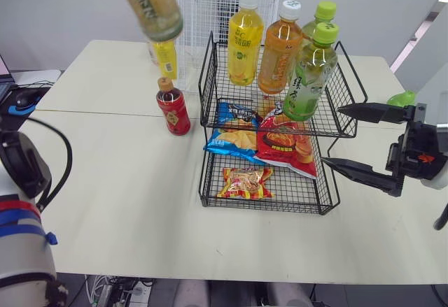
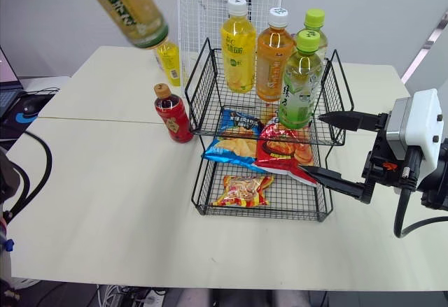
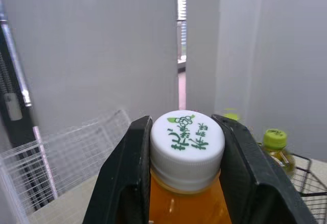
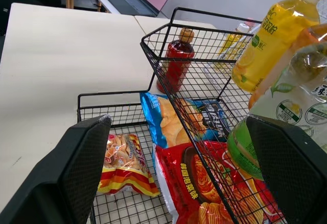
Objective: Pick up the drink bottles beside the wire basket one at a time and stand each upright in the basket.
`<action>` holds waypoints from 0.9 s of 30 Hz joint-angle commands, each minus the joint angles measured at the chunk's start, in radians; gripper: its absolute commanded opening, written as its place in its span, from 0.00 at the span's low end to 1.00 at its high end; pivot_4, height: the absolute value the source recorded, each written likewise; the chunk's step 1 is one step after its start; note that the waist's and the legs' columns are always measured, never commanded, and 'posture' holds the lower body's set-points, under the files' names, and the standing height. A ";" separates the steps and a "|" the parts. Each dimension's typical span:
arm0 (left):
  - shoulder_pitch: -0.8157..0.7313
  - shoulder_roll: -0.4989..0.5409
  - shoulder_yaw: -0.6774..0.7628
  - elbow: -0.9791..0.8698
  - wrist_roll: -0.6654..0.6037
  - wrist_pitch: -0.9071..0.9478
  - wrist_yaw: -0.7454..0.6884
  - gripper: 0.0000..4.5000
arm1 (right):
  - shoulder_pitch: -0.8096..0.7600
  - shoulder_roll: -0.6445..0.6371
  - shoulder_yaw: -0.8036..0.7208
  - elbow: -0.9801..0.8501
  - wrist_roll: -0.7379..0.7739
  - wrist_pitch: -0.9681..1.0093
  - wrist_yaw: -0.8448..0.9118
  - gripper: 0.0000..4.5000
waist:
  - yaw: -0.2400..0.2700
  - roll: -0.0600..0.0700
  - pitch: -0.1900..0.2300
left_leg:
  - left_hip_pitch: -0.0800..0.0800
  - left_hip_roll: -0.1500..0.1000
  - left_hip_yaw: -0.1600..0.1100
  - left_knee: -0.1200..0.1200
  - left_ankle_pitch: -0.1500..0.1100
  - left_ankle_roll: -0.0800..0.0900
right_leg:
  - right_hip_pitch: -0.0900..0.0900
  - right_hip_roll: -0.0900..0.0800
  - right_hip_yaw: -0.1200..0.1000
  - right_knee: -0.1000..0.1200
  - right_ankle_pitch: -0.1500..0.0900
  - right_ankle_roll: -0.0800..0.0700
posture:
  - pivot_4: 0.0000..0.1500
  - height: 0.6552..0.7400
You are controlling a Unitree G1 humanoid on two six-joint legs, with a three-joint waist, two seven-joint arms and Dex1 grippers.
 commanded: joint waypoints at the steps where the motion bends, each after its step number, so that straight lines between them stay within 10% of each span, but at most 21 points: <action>1: -0.105 -0.055 -0.042 0.058 0.015 -0.001 -0.104 0.31 | 0.011 -0.004 -0.068 -0.019 0.023 -0.001 -0.016 1.00 | 0.000 0.000 0.000 | 0.000 0.000 0.000 0.000 0.000 0.000 | 0.000 0.000 0.000 0.000 0.000 0.000 | 1.00 0.95; 27: 0.014 -0.521 -0.168 0.205 0.235 -0.330 -0.226 0.31 | 0.077 -0.023 -0.203 -0.143 0.210 0.023 -0.300 1.00 | -0.004 0.002 0.000 | 0.000 0.000 0.001 0.000 0.000 0.000 | -0.001 0.000 0.002 0.001 0.000 -0.001 | 1.00 0.95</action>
